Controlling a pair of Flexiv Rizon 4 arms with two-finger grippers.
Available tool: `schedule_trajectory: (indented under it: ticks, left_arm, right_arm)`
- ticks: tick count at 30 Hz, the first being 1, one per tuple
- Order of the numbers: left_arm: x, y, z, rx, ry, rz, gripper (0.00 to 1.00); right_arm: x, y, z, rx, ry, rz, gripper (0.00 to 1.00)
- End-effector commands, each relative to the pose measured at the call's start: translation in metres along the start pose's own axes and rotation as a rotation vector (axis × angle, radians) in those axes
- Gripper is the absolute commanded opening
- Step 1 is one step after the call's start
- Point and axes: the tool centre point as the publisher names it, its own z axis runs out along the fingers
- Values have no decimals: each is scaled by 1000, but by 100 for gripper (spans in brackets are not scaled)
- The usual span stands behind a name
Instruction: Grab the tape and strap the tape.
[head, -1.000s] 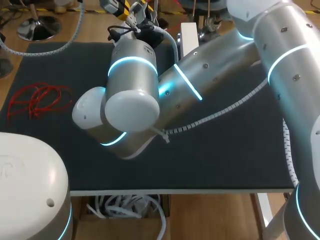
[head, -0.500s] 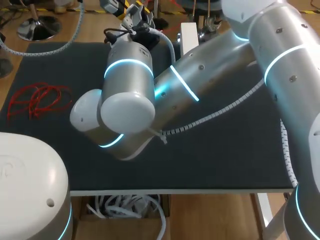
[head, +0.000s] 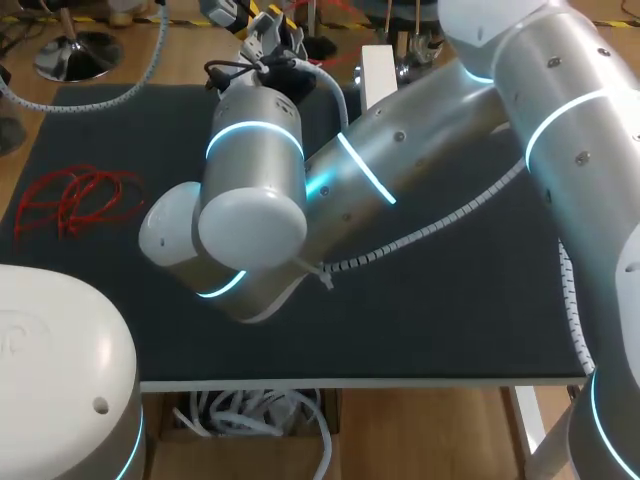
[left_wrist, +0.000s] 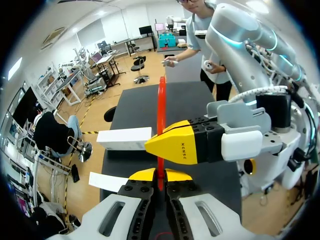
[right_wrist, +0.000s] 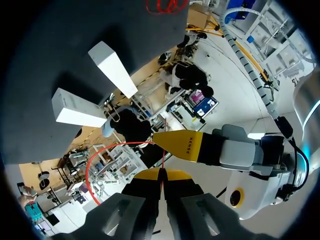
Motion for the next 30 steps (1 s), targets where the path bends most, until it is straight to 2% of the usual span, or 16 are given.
schedule_trajectory:
  ticks: [1,11,21,23,24,25,27,28,29,30]
  left_arm:
    - [-1,-1,0,-3,3,0,0]
    - [-1,-1,0,-3,3,0,0]
    - [-1,-1,0,-3,3,0,0]
    - [-1,-1,0,-3,3,0,0]
    - [-1,-1,0,-3,3,0,0]
    - [-1,-1,0,-3,3,0,0]
    - [-1,-1,0,-3,3,0,0]
    - [-1,-1,0,-3,3,0,0]
    - [-1,-1,0,-3,3,0,0]
    - [-1,-1,0,-3,3,0,0]
  right_arm:
    - [-1,2,1,3,2,-5,0]
    - [-1,7,3,5,-1,-11,0]
    - [-3,-2,-4,4,-5,8,0]
    - [-4,-4,-5,4,-7,12,8]
    - [-4,-4,-5,5,-7,13,17]
    - [-4,-5,-5,5,-8,13,21]
    - [-4,-5,-5,6,-7,16,20]
    - [-4,-6,-5,7,-6,18,24]
    - [-4,-6,-6,7,-6,19,22]
    - [-3,-6,-6,6,-5,20,13]
